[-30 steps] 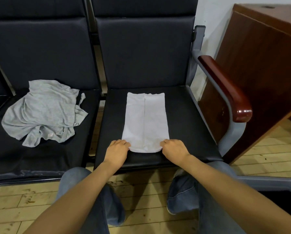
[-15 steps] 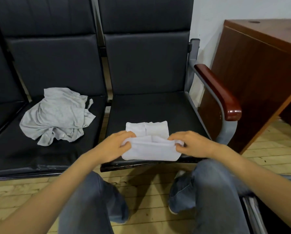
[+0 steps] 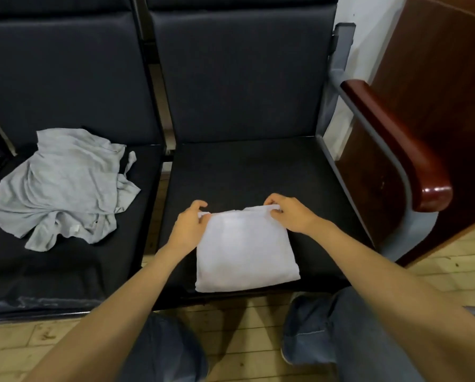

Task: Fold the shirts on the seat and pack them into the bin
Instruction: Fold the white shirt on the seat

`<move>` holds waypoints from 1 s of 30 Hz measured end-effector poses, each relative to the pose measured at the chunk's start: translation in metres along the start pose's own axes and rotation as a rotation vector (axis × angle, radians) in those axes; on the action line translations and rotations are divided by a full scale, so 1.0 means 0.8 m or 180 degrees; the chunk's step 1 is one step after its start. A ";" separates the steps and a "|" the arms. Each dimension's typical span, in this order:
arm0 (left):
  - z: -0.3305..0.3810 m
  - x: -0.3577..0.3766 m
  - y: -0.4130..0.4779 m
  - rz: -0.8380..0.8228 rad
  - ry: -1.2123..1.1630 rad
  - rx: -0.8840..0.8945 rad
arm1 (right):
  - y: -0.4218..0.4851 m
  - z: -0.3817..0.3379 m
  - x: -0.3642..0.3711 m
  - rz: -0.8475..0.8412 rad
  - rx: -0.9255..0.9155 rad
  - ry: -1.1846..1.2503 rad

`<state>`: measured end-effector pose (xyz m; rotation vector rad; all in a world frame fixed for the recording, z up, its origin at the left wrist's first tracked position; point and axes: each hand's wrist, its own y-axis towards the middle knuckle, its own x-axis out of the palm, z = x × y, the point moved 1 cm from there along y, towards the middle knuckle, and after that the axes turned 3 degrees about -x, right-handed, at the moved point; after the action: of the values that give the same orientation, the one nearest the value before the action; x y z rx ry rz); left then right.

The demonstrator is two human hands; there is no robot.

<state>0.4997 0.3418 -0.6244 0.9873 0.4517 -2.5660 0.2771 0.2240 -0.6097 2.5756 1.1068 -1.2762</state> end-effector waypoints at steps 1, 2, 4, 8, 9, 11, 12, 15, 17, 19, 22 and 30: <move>-0.007 0.004 0.003 0.0085 0.0111 -0.0031 | 0.003 0.007 0.005 0.0071 0.0057 0.0061; -0.014 0.008 0.004 0.0159 0.0200 -0.0054 | 0.005 0.013 0.011 0.0149 0.0095 0.0152; -0.024 0.012 0.003 0.0278 0.0153 -0.0087 | 0.006 0.023 0.022 0.0361 0.0178 0.0370; -0.024 0.010 -0.003 0.0481 -0.0349 -0.0010 | 0.004 0.028 0.035 0.0863 0.0125 0.0307; -0.019 0.009 -0.007 0.0562 -0.0529 0.0102 | 0.003 0.024 0.034 0.0982 0.0072 0.0292; -0.009 0.006 -0.012 0.0689 -0.0982 0.0300 | -0.002 0.015 0.029 0.1161 -0.0084 0.0446; -0.005 0.005 -0.012 0.0747 -0.1131 0.0336 | -0.004 0.011 0.027 0.1215 -0.0143 0.0547; -0.009 0.007 -0.005 0.0895 -0.1127 0.0150 | 0.001 0.012 0.027 0.1236 -0.0029 0.0500; -0.021 0.013 0.002 0.0908 -0.0677 -0.0024 | 0.008 0.018 0.033 0.1212 0.0273 0.0027; -0.026 0.019 0.001 0.0894 0.0008 -0.0040 | 0.008 0.017 0.038 0.1334 0.0299 -0.0344; -0.013 0.022 -0.011 0.0976 0.0855 0.0397 | 0.001 -0.004 0.045 0.1557 -0.0473 -0.0648; -0.019 0.067 -0.041 -0.0094 0.2178 0.0539 | -0.010 -0.026 0.099 0.0240 -0.0407 -0.1775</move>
<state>0.4568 0.3661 -0.6668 1.9355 0.4175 -2.2550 0.3177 0.2829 -0.6509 1.9571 0.9269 -1.6893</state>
